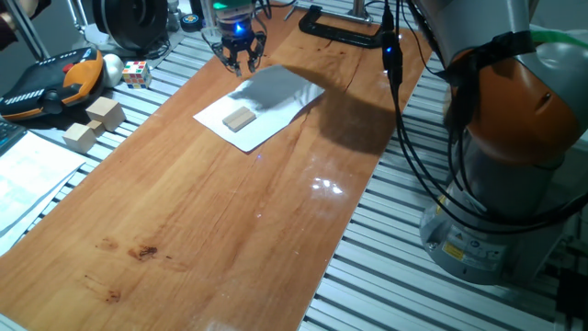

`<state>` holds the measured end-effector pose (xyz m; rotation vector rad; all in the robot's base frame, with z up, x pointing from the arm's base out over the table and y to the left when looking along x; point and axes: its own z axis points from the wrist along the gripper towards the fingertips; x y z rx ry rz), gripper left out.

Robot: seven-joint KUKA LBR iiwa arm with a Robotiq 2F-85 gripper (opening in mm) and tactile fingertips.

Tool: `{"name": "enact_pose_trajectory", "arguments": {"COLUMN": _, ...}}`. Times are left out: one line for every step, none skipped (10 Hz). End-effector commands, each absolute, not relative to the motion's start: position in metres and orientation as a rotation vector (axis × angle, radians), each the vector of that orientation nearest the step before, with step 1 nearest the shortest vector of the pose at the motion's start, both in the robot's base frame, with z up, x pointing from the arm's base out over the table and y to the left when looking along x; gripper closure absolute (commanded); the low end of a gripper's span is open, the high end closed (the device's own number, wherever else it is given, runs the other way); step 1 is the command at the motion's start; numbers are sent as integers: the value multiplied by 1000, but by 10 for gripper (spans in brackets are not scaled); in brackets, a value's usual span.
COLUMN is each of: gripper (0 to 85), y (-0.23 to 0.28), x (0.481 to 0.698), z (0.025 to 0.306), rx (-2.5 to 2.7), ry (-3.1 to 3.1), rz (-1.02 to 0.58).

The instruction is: Unfold a piece of paper

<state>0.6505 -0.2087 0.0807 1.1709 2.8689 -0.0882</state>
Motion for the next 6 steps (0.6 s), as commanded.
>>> {"name": "enact_pose_trajectory", "arguments": {"gripper": 497, "y": -209, "x": 650, "z": 78, "rx": 1169, "ry": 2865, "rz": -84}}
{"name": "enact_pose_trajectory", "arguments": {"gripper": 500, "y": -209, "x": 649, "z": 77, "rx": 1170, "ry": 2867, "rz": -82}}
{"name": "enact_pose_trajectory", "arguments": {"gripper": 510, "y": -208, "x": 649, "z": 77, "rx": 1171, "ry": 2869, "rz": -79}}
{"name": "enact_pose_trajectory", "arguments": {"gripper": 540, "y": -205, "x": 650, "z": 76, "rx": 1174, "ry": 2864, "rz": -74}}
{"name": "enact_pose_trajectory", "arguments": {"gripper": 603, "y": -201, "x": 650, "z": 76, "rx": 1183, "ry": 2860, "rz": -71}}
{"name": "enact_pose_trajectory", "arguments": {"gripper": 737, "y": -197, "x": 650, "z": 78, "rx": 1184, "ry": 2862, "rz": -62}}
